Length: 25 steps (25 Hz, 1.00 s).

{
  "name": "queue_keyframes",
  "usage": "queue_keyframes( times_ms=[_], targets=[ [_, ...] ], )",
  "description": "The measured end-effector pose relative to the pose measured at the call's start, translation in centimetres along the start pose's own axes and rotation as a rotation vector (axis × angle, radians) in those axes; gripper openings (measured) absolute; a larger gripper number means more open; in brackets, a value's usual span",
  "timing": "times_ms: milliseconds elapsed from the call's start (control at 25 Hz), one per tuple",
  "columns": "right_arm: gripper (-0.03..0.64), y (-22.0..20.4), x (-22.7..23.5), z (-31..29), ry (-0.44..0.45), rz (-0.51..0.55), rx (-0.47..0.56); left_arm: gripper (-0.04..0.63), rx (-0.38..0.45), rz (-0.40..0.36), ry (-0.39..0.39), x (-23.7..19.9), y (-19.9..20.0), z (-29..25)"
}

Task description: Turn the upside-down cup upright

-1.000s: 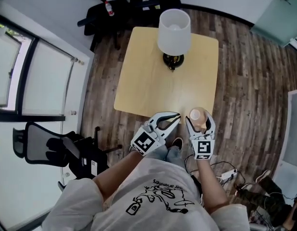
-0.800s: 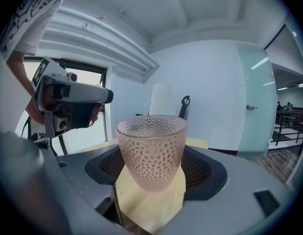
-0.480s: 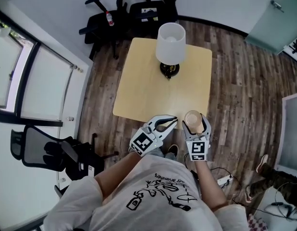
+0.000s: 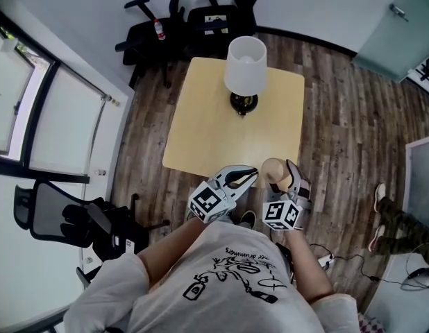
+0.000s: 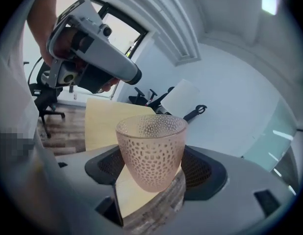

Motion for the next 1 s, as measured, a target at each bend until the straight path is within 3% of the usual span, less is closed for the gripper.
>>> queue_keyframes(
  times_ms=[160,320,560,1000],
  targets=[
    [0.362,0.3,0.1,0.1,-0.029,0.165,-0.047,0.014,0.001,0.065,-0.021,-0.1,-0.1,-0.2],
    [0.362,0.5,0.3,0.0,-0.062,0.295,-0.088,0.091,0.003,0.137,-0.043,-0.2,0.0,-0.5],
    [0.362,0.8,0.5,0.2,-0.189,0.538,-0.161,0.133,0.020,0.271,-0.090,0.2,0.0,-0.9],
    [0.363,1.7,0.2,1.1,-0.251,0.593,-0.147,0.156,-0.018,0.525,-0.199,1.6,-0.1,-3.0]
  ],
)
Point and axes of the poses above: the fingertips, and each gripper's own axes: z backward along the fingers, x to its right, y out of its top, the point moved 3 cm from there along z, backward along the fingers, and after that the axes turned 2 degrees about -z, right-handed, at the moved point
